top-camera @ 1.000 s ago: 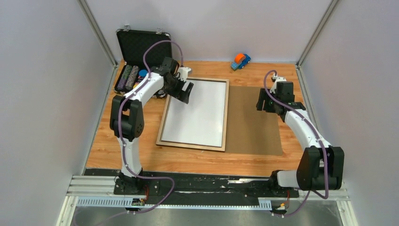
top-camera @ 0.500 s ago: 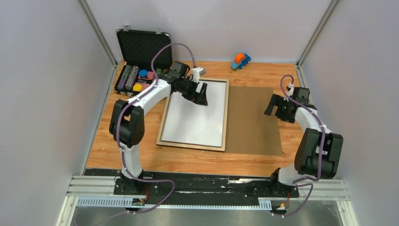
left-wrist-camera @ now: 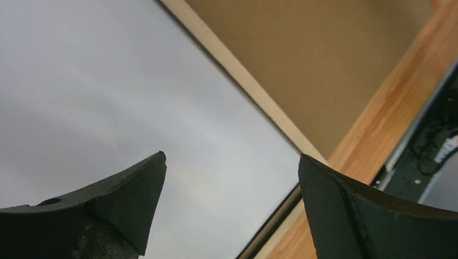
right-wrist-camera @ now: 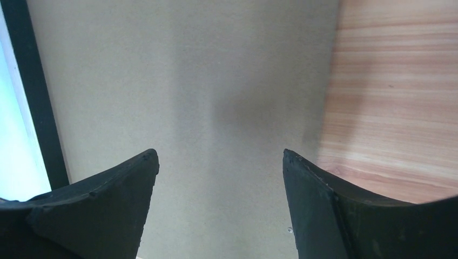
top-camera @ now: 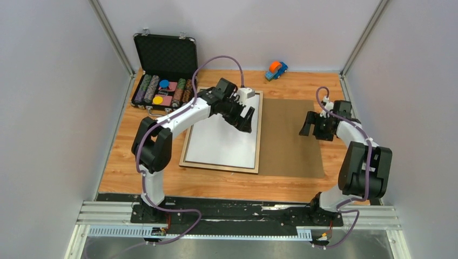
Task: Put the photo into the frame
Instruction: Adjust the photo frame item at the center of the board.
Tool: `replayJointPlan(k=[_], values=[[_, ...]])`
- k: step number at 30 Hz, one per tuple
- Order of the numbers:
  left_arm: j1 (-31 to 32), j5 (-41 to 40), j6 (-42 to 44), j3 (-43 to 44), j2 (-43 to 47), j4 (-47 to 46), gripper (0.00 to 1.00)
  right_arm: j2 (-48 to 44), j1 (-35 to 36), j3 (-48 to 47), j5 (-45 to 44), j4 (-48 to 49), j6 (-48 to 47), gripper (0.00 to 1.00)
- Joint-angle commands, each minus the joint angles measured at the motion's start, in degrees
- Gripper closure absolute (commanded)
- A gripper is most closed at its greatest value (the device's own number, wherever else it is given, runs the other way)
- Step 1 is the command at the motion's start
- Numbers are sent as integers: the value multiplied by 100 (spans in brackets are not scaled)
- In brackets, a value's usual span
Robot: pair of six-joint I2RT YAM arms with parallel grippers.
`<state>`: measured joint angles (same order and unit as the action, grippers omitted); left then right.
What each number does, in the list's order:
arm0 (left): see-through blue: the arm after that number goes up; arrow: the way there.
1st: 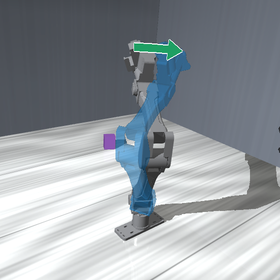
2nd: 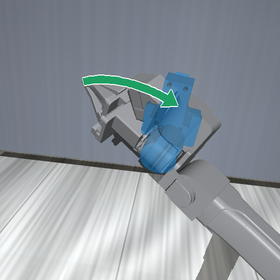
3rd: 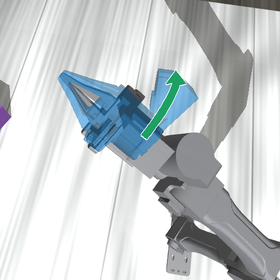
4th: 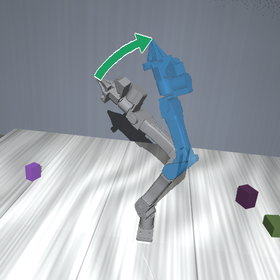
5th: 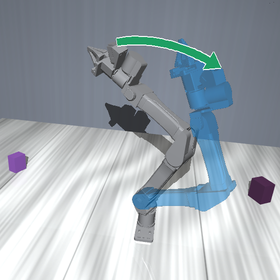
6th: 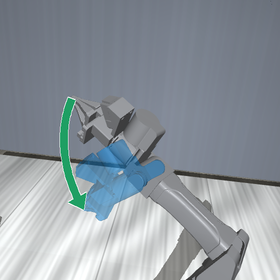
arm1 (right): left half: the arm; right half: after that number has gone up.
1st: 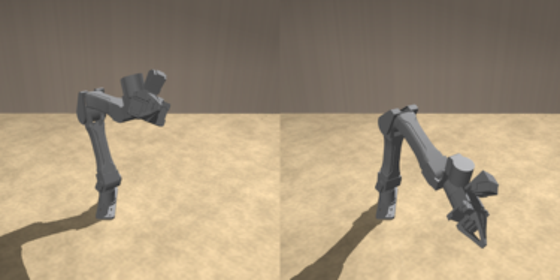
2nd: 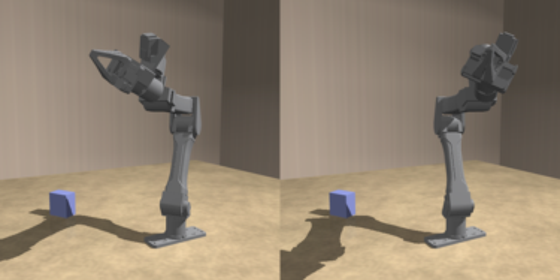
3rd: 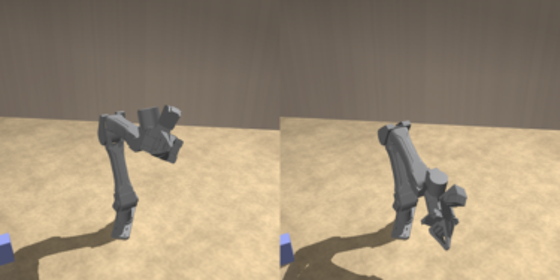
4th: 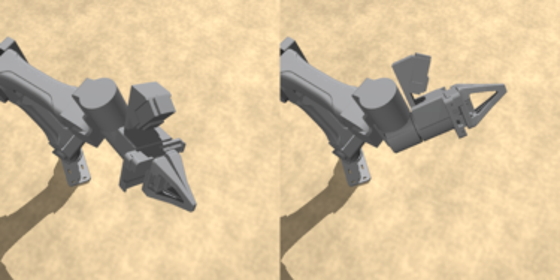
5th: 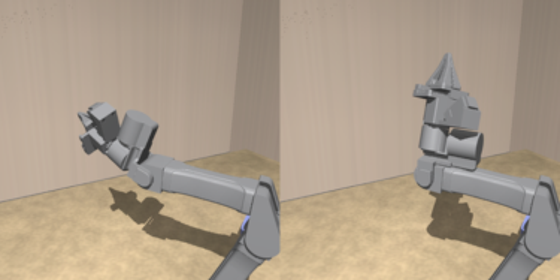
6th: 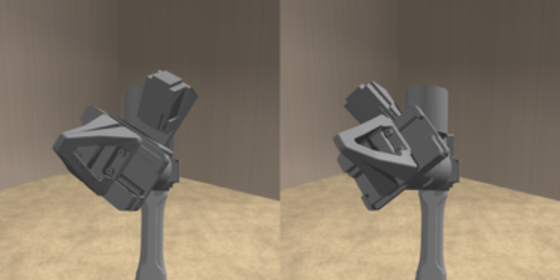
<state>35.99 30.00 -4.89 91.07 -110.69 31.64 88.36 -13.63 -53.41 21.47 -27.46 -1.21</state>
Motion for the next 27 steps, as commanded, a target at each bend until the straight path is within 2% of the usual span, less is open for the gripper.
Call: replayJointPlan(k=[1,8,11,17,21,27], values=[[-57,-1051,876,-246,286,337,0,99,471,-179,121,142,-432,18],[-57,-1617,1414,-1028,870,396,0,463,1818,-230,-853,484,-985,19],[-57,-1855,1553,-1241,1021,363,0,728,2125,-295,-1320,552,-1265,21],[-56,-2001,1686,-1366,1192,405,0,1302,2181,-327,-1901,493,-1718,24],[-57,-1827,1735,-1329,1250,387,0,1618,2132,-158,-2514,504,-2023,28],[-56,-1430,1728,-1214,1094,340,0,1632,1661,-39,-2611,434,-2178,33]])
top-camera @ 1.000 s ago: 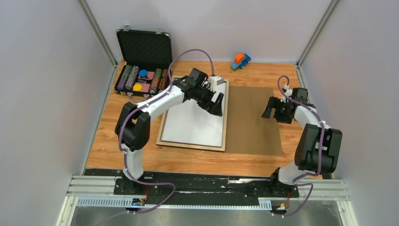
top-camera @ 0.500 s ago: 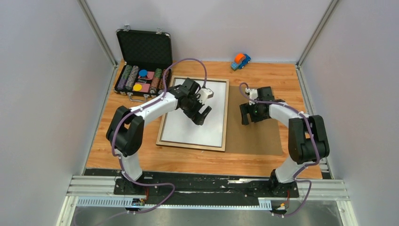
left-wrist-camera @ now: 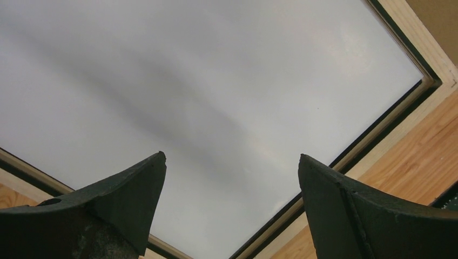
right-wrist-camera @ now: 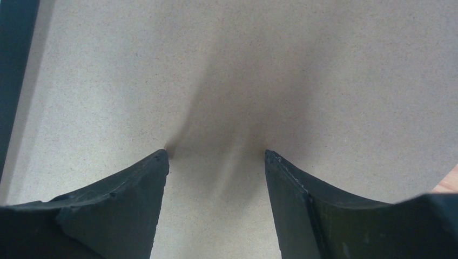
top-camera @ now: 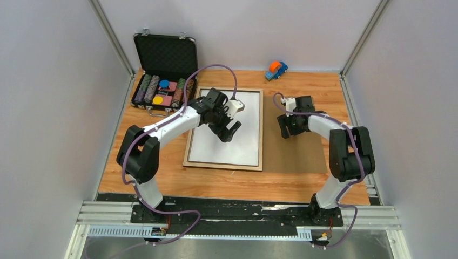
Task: Put the photo into the frame
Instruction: Adjust the photo frame item at the center of the board, then adjust the photo frame at the center of the board.
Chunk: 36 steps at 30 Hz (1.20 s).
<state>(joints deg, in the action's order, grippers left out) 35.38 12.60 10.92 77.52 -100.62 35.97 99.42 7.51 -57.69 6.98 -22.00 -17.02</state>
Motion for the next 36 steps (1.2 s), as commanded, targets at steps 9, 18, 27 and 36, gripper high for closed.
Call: replayJointPlan(k=[9,18,27,36], values=[[169,905,-172,858,-570,-157,0,535,-1179,505,-1155,-308,-654,35],[1198,351,-625,1917,-1538,-737,0,238,-1313,894,-1108,-444,-548,36],[2319,-203,315,2376,-2392,-1130,0,165,-1322,949,-1017,-521,-456,36],[2626,-348,535,2610,-2962,-983,0,111,-1357,941,-892,-560,-389,36]])
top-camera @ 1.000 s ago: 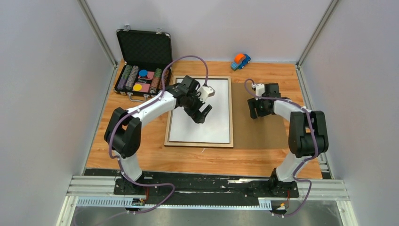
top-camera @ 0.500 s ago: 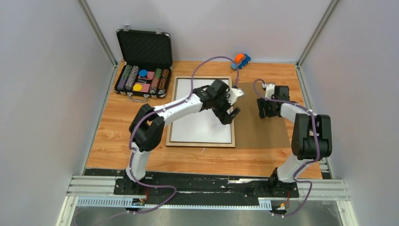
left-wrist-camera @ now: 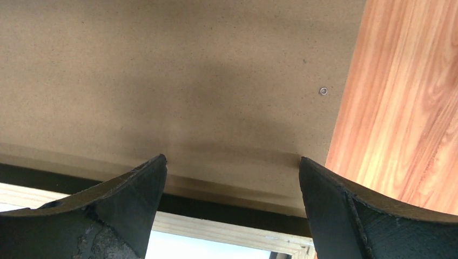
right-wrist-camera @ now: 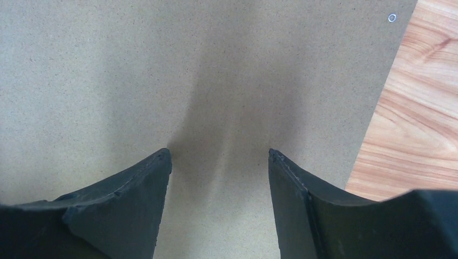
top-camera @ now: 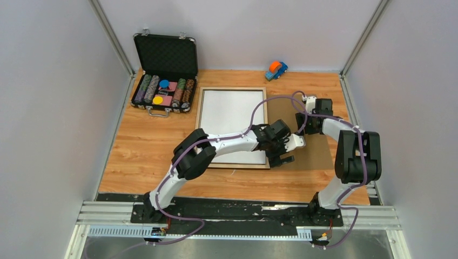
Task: Put the photo into the frame
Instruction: Adjust the photo frame at the center of the board.
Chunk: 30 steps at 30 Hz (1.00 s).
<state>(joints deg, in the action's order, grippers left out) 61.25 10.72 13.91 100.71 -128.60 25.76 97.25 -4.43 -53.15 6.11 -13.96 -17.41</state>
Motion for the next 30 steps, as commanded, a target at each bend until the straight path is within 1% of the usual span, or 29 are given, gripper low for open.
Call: replayJointPlan(k=[1,4,12,17,24,30], values=[[43,-168,222,300,-212,80,0,307,-164,496,-804,-1372,-351,36],[44,-257,137,161,-186,203,0,264,-177,506,-797,-1380,-350,36],[-25,-812,160,-825,408,42,0,295,-289,523,-813,-1367,-374,36],[-203,-812,25,-1252,788,46,0,291,-378,542,-847,-1349,-377,36],[-395,-1001,33,-1609,1210,52,0,227,-388,591,-1009,-1330,-376,36],[-552,-1057,46,-1792,1346,122,0,207,-393,617,-1076,-1338,-368,37]])
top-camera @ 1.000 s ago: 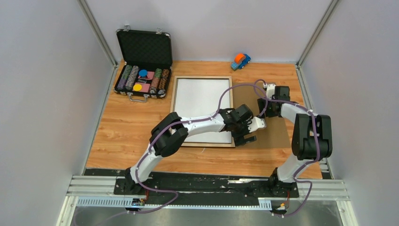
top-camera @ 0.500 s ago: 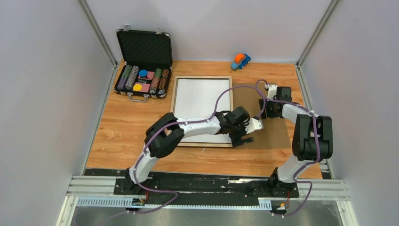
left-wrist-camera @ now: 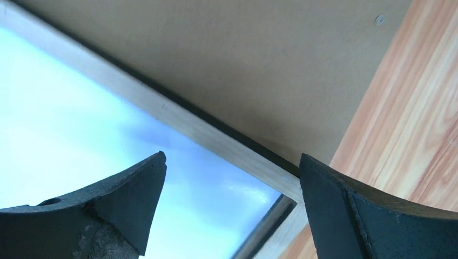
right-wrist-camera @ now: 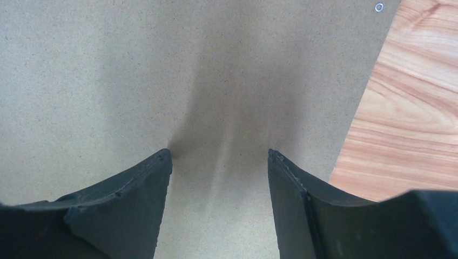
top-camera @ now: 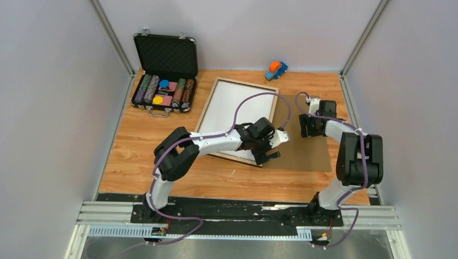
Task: Put the photo into the frame
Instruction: Adjust the photo frame at the center of the board.
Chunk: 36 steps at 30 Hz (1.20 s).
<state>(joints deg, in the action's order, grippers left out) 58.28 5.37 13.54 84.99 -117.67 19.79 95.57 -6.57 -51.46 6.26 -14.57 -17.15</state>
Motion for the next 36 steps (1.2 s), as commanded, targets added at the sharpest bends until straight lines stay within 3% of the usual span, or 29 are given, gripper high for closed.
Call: replayJointPlan(k=[1,20,27,33,36], values=[[-268,-520,85,-233,262,719,0,375,-178,438,-1100,-1269,-389,37],[-282,-3,-1270,351,-144,1279,2,388,-178,420,-1041,-1259,-342,36],[-268,216,-1910,112,-137,1116,28,282,-178,365,-1015,-1285,-327,36],[-56,-66,-1732,238,-135,1234,59,278,-178,283,-983,-1328,-302,36],[24,-84,-1712,269,-133,1308,81,270,-178,269,-979,-1334,-293,36]])
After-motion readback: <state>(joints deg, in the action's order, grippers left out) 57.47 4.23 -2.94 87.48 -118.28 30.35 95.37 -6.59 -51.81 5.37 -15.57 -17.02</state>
